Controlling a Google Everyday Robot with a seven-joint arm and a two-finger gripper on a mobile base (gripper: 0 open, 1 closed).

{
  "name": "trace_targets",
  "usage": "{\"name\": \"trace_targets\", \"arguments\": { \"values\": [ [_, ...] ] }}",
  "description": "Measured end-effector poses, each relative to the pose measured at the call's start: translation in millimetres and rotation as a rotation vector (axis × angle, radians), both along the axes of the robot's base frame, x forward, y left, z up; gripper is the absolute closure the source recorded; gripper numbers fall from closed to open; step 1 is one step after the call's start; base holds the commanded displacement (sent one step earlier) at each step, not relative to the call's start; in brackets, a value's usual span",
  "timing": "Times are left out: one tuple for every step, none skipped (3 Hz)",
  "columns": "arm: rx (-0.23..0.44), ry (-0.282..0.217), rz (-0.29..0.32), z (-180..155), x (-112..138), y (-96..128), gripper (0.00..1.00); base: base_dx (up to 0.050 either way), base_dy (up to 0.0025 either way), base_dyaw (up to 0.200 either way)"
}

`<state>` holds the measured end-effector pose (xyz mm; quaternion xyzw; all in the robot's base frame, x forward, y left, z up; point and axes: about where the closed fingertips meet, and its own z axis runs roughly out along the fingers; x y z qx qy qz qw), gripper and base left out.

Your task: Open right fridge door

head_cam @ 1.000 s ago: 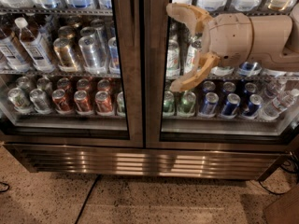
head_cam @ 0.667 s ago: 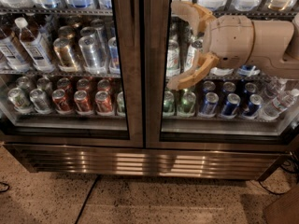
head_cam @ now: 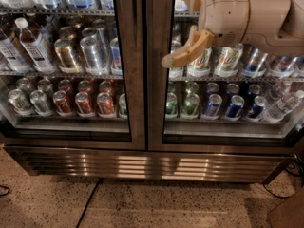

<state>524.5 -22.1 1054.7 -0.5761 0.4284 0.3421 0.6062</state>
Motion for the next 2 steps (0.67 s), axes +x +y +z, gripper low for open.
{"name": "trace_targets", "arguments": {
  "values": [
    [0.0, 0.0, 0.005, 0, 0, 1, 0.0, 0.0, 0.0, 0.0],
    [-0.038, 0.015, 0.088, -3, -6, 17, 0.0, 0.0, 0.0, 0.0]
  ]
}}
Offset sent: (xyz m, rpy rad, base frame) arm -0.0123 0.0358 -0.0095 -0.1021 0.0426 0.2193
